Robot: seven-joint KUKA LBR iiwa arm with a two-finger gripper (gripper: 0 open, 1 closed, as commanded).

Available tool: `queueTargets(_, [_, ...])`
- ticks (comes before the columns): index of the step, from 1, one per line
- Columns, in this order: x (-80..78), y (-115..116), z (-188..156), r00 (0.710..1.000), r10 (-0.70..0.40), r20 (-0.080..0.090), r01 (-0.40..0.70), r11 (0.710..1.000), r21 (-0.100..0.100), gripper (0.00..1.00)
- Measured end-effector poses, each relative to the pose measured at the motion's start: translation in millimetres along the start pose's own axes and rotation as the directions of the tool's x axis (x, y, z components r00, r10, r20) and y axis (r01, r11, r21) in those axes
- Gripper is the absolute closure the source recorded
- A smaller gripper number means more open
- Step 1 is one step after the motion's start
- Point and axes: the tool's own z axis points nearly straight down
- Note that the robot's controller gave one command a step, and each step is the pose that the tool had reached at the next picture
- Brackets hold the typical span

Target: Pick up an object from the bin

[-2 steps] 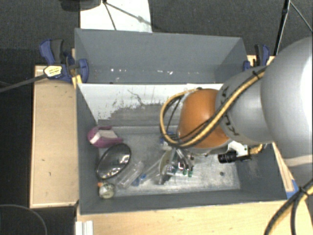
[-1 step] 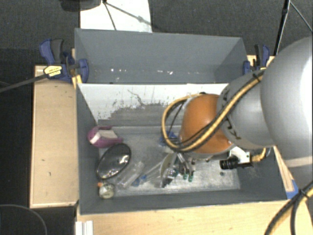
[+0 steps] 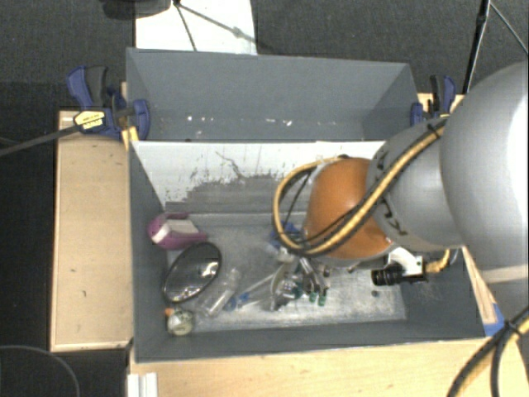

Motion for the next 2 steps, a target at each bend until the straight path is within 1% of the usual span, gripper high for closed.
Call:
queueTargets(1, [5.8,-8.9,-71.2,1.000,0.006,-0.009,-0.006,1.000,0.006,1.00])
queueTargets(2, [-7.2,-0.6,-157.9,1.000,-0.022,-0.007,0.022,1.000,0.005,1.00])
